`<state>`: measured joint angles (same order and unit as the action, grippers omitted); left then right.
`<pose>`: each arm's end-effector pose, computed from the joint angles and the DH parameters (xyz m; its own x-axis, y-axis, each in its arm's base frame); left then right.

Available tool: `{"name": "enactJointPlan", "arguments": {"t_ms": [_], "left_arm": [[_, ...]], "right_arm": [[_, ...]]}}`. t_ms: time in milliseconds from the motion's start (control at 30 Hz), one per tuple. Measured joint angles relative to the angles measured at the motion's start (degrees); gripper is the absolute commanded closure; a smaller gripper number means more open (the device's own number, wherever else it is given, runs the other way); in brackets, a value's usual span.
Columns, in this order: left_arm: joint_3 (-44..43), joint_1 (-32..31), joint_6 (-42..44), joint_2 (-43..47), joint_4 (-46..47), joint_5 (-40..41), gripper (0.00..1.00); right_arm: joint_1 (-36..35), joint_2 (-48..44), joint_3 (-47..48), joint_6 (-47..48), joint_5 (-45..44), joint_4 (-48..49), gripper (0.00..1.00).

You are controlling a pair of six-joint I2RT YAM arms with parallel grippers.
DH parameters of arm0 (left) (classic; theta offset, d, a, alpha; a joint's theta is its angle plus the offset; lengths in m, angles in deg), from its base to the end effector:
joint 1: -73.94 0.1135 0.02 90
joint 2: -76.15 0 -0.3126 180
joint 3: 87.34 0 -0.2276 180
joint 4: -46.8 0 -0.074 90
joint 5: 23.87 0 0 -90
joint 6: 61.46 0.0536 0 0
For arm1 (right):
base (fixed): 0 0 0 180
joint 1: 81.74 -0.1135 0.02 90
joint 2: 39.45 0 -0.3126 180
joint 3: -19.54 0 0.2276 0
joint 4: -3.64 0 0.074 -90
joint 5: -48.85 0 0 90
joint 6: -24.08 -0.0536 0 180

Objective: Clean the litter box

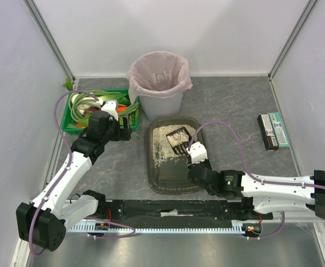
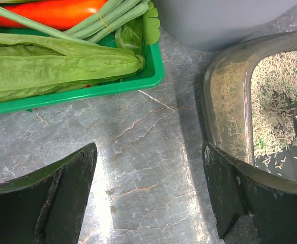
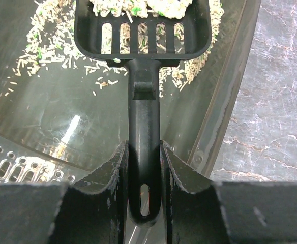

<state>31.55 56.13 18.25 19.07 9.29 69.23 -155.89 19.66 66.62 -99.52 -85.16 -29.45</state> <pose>0.1756 -0.0534 0.3216 -0.5636 -0.0063 -0.8260 0.1644 0.9791 -0.1196 0.0799 0.1452 0.2546 -0.4700 -0.1981 -0.8602 -0.3577 0.9336 -0.0196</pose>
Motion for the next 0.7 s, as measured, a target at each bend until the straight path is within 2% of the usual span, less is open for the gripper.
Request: {"name": "enactJointPlan", "arguments": {"t_ms": [233, 400, 567, 700], "left_arm": [[0.0, 0.0, 0.0, 0.0, 0.0, -0.7, 0.11], [0.0, 0.0, 0.0, -1.4, 0.0, -2.3, 0.12], [0.0, 0.0, 0.0, -2.1, -0.2, -3.2, 0.12], [0.0, 0.0, 0.0, -2.1, -0.2, -3.2, 0.12]], "right_arm": [[0.1, -3.8, -4.0, 1.9, -1.2, 6.3, 1.0], [0.3, -0.3, -4.2, 2.0, -1.6, 9.0, 1.0], [0.6, 0.5, -6.6, 2.2, -1.0, 16.0, 1.0], [0.8, 1.7, -5.6, 1.0, -0.9, 15.2, 1.0]]}}
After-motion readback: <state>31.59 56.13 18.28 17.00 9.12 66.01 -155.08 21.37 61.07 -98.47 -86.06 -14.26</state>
